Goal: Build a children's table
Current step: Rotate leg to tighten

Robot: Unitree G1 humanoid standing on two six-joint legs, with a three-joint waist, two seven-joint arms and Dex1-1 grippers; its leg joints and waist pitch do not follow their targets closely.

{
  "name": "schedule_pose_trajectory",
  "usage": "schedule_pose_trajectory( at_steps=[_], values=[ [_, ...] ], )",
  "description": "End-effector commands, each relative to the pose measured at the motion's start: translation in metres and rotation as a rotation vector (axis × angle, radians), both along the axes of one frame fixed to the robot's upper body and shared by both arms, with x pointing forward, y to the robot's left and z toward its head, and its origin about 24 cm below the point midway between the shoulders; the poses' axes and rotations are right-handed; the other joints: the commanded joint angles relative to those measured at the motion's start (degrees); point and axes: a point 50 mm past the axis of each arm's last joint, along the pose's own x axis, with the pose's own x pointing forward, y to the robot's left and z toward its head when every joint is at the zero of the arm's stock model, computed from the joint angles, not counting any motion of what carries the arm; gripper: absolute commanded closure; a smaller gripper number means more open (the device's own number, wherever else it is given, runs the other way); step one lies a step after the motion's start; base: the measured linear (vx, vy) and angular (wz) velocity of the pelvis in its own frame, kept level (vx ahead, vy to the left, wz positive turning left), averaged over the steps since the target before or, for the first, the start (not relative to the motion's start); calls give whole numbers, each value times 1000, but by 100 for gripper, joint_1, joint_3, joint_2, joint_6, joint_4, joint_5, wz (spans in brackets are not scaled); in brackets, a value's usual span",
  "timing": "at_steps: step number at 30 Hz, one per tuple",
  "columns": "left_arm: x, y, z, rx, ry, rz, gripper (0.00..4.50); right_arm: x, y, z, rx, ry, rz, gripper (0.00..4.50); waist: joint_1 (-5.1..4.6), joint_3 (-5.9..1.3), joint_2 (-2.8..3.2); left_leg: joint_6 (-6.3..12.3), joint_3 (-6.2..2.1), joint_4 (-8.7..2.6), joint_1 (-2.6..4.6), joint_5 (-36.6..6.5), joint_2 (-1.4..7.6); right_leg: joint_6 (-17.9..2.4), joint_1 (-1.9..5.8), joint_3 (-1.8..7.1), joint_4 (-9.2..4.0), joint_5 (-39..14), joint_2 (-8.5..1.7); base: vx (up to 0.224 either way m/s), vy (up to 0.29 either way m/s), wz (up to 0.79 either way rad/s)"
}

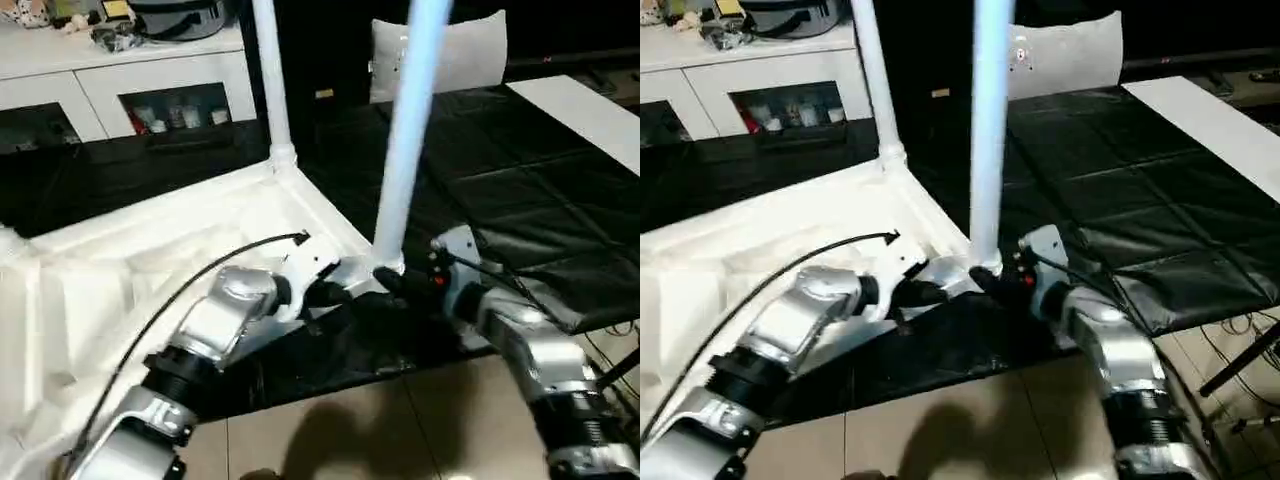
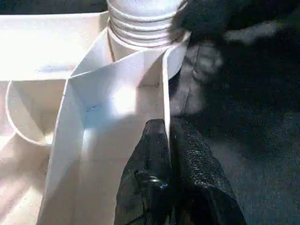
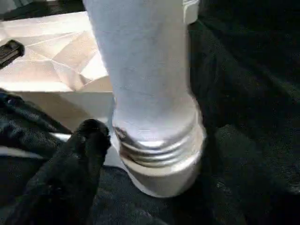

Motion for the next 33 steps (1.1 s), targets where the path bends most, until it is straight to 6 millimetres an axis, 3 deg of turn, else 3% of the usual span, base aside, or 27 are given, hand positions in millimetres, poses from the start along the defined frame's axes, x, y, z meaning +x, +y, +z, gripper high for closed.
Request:
schedule_pose_trajectory(
  at_steps=[1,5,6,8,9,10,12,13,21,33],
  values=[
    [-7,4,-8,71,23,-93,450,-1,-5,13,7,-48,71,34,21,-371,-60,328,-21,-355,24,-1214,204,-985,318,304,-477,-1034,-302,0,0,0],
    [-11,10,-10,106,31,-185,450,-7,-10,18,-21,-44,161,9,43,-367,-62,390,-9,-343,33,-1237,200,-1054,316,306,-477,-974,-302,0,0,0],
    [-14,14,-10,123,30,-244,450,-11,-11,19,-21,-34,225,9,45,-359,-118,405,7,-346,30,-1234,198,-1054,314,309,-489,-1049,-305,0,0,0],
    [-18,19,-10,151,29,-332,450,-16,-10,21,-14,-22,314,9,102,-364,-109,466,4,-336,22,-1212,209,-989,323,315,-485,-1198,-321,0,0,0],
    [-19,20,-10,159,28,-362,450,-17,-10,22,-10,-20,341,34,118,-351,-85,460,9,-348,29,-1227,224,-985,297,315,-491,-1301,-320,0,0,0],
    [-20,21,-10,161,31,-386,450,-18,-10,24,-10,-24,367,42,128,-354,-119,447,16,-348,40,-1242,229,-980,292,318,-504,-1350,-323,0,0,0],
    [-23,22,-9,162,40,-428,450,-19,-9,26,-3,-21,411,54,181,-364,-88,397,21,-342,73,-1235,254,-1064,260,337,-481,-1304,-328,0,0,0],
    [-23,23,-9,163,44,-446,450,-19,-9,27,2,-18,427,66,189,-364,-102,390,21,-344,79,-1248,260,-1090,256,337,-474,-1259,-322,0,0,0],
    [-28,22,-7,169,66,-515,450,-23,-2,28,29,32,533,143,267,-369,-122,359,28,-336,63,-1212,252,-1116,269,352,-439,-1225,-338,0,0,0],
    [-29,20,-6,132,78,-532,450,-28,4,22,81,80,584,240,290,-373,-110,320,23,-337,57,-1230,253,-1085,266,350,-441,-1265,-332,0,0,0]
  ],
)
